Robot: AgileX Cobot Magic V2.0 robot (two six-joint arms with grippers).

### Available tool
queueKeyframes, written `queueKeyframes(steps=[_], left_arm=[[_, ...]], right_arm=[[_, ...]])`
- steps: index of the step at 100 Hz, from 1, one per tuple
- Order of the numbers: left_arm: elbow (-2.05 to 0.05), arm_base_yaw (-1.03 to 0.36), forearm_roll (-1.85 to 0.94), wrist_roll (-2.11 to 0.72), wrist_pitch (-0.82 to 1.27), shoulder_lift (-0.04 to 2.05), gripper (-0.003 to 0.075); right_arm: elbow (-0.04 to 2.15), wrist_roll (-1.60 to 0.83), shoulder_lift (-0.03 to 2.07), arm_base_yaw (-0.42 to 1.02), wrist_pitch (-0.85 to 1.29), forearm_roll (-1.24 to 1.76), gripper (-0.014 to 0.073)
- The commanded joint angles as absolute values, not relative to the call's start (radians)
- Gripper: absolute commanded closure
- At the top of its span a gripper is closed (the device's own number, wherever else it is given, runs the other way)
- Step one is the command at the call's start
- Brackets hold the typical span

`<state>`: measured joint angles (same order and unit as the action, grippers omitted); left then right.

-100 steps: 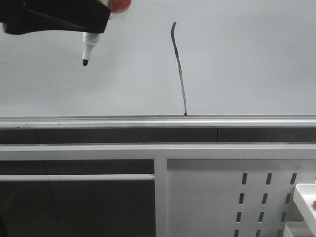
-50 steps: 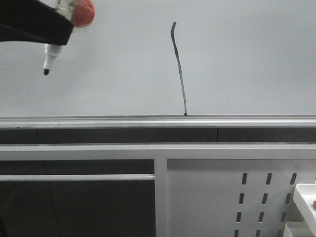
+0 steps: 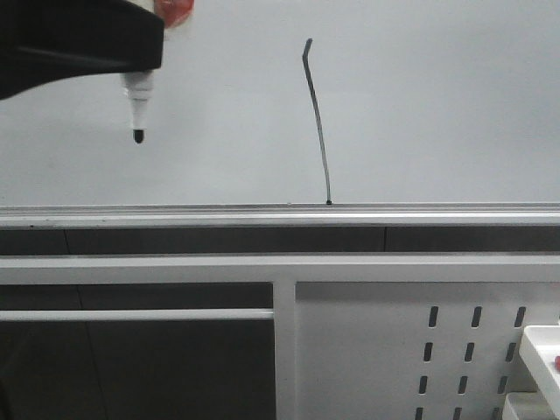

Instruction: Write number 1 on whiteboard

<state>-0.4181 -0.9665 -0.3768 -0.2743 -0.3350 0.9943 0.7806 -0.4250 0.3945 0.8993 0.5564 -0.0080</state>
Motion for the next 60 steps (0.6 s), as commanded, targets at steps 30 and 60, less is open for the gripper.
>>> queueKeyframes(steps=[30,60], left_arm=[[-0.44,-0.921,-0.239,-0.087,-0.52,1.09,0.074],[-0.44,-0.916,-0.345,-0.102,-0.607,1.111,0.074]], right_arm=[[0.803,-0.424,0.401,0.894,0.473,-0.021,0.0643],[0.803,-0.424,0.401,0.894,0.473,-0.021,0.0643]])
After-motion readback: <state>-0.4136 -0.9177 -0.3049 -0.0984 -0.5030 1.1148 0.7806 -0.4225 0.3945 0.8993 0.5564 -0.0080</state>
